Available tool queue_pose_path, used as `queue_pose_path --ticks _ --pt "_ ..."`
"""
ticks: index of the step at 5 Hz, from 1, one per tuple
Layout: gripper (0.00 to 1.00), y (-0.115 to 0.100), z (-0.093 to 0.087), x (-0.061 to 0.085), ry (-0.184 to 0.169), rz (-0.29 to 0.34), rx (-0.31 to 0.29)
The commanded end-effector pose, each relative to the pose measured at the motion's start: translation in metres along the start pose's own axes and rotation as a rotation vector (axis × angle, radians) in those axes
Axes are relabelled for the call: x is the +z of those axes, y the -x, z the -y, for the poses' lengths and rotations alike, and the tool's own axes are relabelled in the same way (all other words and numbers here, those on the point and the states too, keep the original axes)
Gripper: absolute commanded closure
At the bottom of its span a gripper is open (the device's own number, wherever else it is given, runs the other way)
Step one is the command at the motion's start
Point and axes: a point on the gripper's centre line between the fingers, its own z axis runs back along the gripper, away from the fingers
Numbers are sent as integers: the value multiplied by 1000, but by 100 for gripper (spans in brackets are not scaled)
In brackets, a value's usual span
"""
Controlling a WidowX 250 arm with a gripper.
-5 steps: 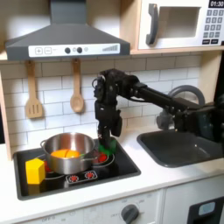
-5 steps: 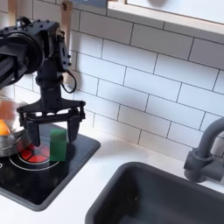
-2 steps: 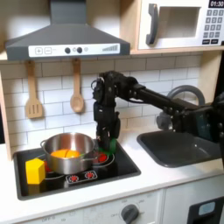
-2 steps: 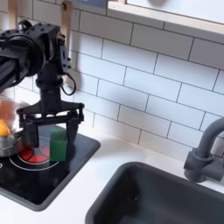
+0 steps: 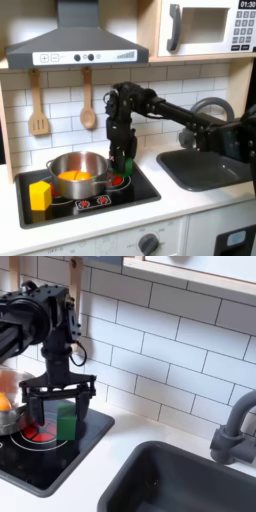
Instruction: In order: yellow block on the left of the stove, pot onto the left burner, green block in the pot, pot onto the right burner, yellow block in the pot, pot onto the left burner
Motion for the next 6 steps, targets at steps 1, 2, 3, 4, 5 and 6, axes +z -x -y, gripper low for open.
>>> queue_pose_path --ticks 1,2,3,4,5,6 --pt "0 0 1 -3 -7 4 -5" --pt "0 -2 -1 -6 -10 7 -2" --pt "0 1 -1 -13 -19 -12 -6" --pt "0 1 -1 -13 -12 -11 -8" --pt "0 0 -3 -14 -21 -9 -7" --pt "46 0 -1 -15 -30 -12 -15"
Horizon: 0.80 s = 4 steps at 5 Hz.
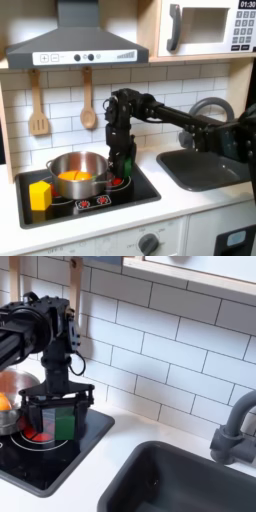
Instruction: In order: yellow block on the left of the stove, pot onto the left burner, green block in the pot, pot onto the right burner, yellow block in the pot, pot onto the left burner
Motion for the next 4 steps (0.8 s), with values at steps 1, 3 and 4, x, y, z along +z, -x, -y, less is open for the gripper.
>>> queue_pose_path --ticks 1,3,4 --pt "100 1 0 -1 -11 -1 -5" --pt "100 1 -1 1 -12 9 4" --pt "100 0 -1 1 -6 6 5"
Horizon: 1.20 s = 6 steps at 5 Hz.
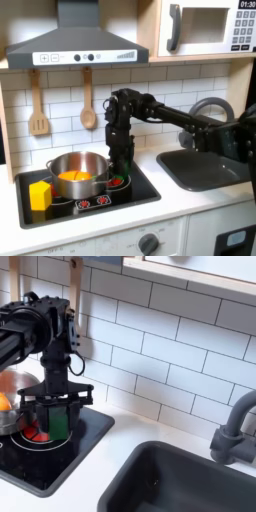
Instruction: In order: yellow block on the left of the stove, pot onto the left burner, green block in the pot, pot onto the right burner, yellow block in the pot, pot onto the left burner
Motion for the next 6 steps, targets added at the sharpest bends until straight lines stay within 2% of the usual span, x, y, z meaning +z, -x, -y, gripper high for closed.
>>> queue_pose_path --ticks 1,3,4,6 --pt "100 2 4 6 19 -2 -12" --pt "100 9 5 7 31 -30 -20" --pt "100 13 4 3 31 -48 -19" --pt "100 26 3 9 45 -44 -37"
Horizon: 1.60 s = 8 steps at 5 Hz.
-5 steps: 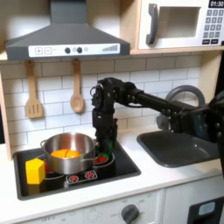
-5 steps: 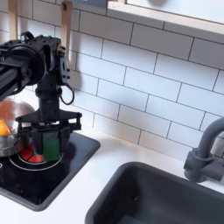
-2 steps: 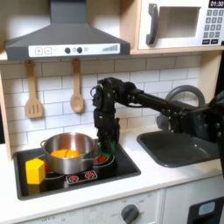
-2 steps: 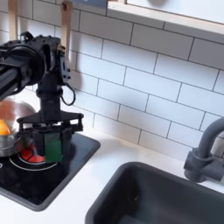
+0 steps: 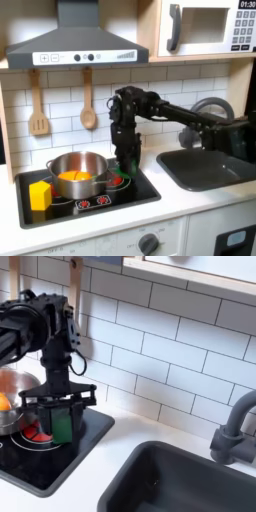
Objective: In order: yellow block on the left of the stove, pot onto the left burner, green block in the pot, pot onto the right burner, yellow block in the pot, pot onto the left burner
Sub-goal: 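Put the green block in the pot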
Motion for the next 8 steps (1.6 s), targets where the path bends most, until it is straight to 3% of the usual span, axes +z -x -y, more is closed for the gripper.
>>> queue_pose_path --ticks 1,5,8 --pt "100 17 5 0 9 -12 -33" --pt "100 17 11 29 77 -19 -37" --pt "100 11 -3 44 102 -17 -26"
